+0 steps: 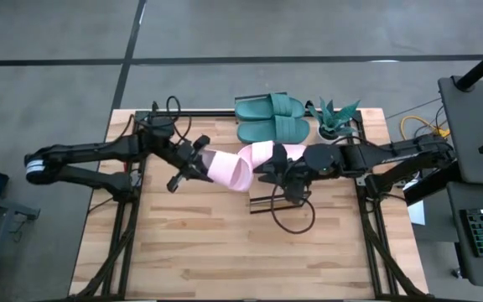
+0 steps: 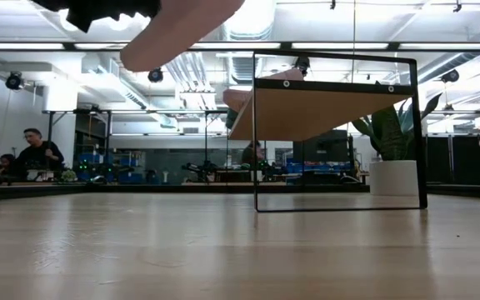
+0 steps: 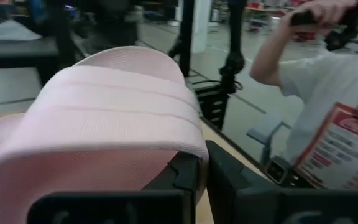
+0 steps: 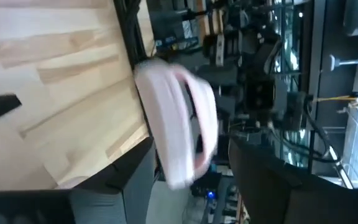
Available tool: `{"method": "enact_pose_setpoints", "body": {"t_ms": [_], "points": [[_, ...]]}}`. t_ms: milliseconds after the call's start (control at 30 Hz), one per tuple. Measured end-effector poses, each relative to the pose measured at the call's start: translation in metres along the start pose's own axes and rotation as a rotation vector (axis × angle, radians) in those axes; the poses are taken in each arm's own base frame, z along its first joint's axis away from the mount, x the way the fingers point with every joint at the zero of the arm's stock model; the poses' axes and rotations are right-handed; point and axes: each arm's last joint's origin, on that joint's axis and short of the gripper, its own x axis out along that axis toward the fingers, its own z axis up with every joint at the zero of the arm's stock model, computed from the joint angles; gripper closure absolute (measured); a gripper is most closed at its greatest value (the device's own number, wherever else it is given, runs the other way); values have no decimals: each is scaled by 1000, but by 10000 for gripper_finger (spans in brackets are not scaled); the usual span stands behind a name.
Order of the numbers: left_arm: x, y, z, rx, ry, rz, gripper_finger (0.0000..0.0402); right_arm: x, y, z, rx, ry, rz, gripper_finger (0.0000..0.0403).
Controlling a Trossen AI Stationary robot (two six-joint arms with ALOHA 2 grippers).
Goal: Pick and place slides into the shelf
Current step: Put the pink slide on the shelf
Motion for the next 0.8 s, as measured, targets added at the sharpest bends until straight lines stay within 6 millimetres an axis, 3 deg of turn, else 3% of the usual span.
{"method": "enact_pose_setpoints", "body": {"t_ms": [267, 633, 800], "points": [[13, 4, 9, 32, 3, -34, 402, 1, 1, -3, 6, 11, 12, 229], [34, 14, 20, 63, 2, -69, 401, 1, 4, -4, 13, 17, 42, 229], [39, 19, 23, 61, 5, -65, 401, 1, 5, -4, 60, 18, 54, 256]]}}
